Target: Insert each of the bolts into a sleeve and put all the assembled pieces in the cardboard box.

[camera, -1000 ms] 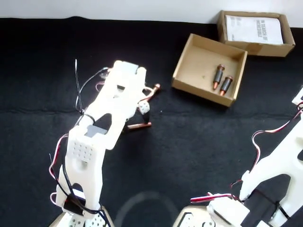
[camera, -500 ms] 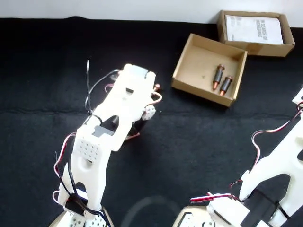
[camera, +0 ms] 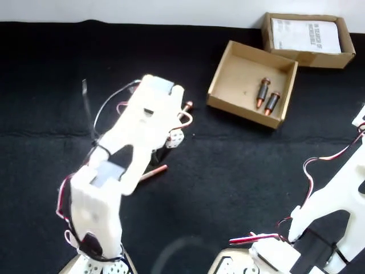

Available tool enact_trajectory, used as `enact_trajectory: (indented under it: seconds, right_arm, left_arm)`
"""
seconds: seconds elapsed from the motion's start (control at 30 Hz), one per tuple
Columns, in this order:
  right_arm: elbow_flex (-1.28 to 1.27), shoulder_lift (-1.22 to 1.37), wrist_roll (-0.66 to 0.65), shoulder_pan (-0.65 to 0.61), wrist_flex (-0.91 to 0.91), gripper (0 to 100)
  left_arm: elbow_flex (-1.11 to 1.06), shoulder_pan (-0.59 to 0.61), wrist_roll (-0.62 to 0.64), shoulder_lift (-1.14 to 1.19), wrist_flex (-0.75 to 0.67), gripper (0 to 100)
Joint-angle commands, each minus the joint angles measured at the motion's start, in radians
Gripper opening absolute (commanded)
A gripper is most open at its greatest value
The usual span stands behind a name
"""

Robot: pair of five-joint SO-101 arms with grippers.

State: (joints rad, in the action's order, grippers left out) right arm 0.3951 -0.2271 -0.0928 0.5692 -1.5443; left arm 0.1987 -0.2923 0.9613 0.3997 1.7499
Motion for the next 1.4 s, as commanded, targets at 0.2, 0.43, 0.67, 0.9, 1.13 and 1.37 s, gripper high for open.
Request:
enact_trajectory:
  seconds: [0.2, 0.43, 0.67, 0.9, 1.13, 1.37]
  right_arm:
    - [0.001, -0.042, -0.029, -0.035, 0.019, 0.8]
    - [-0.001, -0.044, 0.005, -0.091, 0.012, 0.8]
    - [-0.001, -0.051, 0.012, -0.093, -0.002, 0.8]
    - [0.001, -0.051, 0.011, -0.09, -0.025, 0.8]
    - [0.001, -0.053, 0.008, -0.061, -0.035, 0.8]
    - [-0.001, -0.051, 0.006, -0.035, -0.039, 0.8]
  left_arm:
    - [-0.32, 0.013, -0.239, -0.288, 0.012, 1]
    - [-0.532, -0.007, -0.288, -0.292, -0.069, 1]
    - [-0.713, -0.002, -0.287, -0.292, -0.361, 1]
    - [-0.757, 0.013, -0.282, -0.291, -0.54, 1]
    - [-0.757, 0.156, -0.282, -0.292, -0.769, 1]
    - [-0.754, 0.329, -0.282, -0.305, -1.005, 1]
